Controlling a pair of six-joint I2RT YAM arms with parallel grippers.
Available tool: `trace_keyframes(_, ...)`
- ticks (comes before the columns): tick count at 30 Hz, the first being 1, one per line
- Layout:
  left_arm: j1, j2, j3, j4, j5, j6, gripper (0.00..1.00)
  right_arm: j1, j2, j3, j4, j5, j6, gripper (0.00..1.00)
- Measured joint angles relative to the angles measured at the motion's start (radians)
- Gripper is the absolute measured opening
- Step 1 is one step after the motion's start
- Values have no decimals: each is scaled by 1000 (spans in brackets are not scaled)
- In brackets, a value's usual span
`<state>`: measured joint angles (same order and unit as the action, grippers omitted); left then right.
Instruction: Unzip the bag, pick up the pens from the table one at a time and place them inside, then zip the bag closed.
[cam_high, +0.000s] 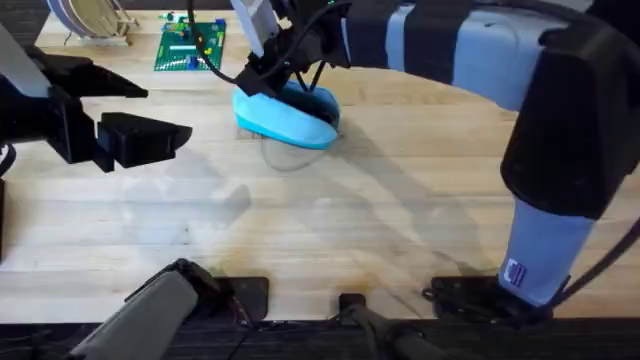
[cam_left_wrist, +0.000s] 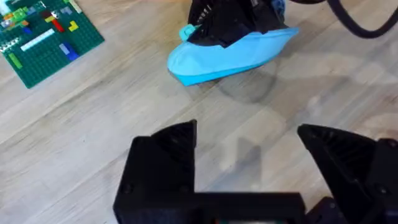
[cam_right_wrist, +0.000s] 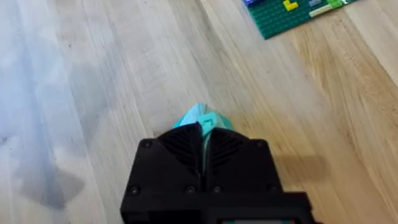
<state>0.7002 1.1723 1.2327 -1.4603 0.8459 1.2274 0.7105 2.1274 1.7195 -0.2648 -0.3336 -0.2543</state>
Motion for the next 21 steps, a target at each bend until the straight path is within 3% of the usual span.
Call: trace_keyframes(21,0,0,0,0,0,0,993,0,-26,0,-23,5,0,31)
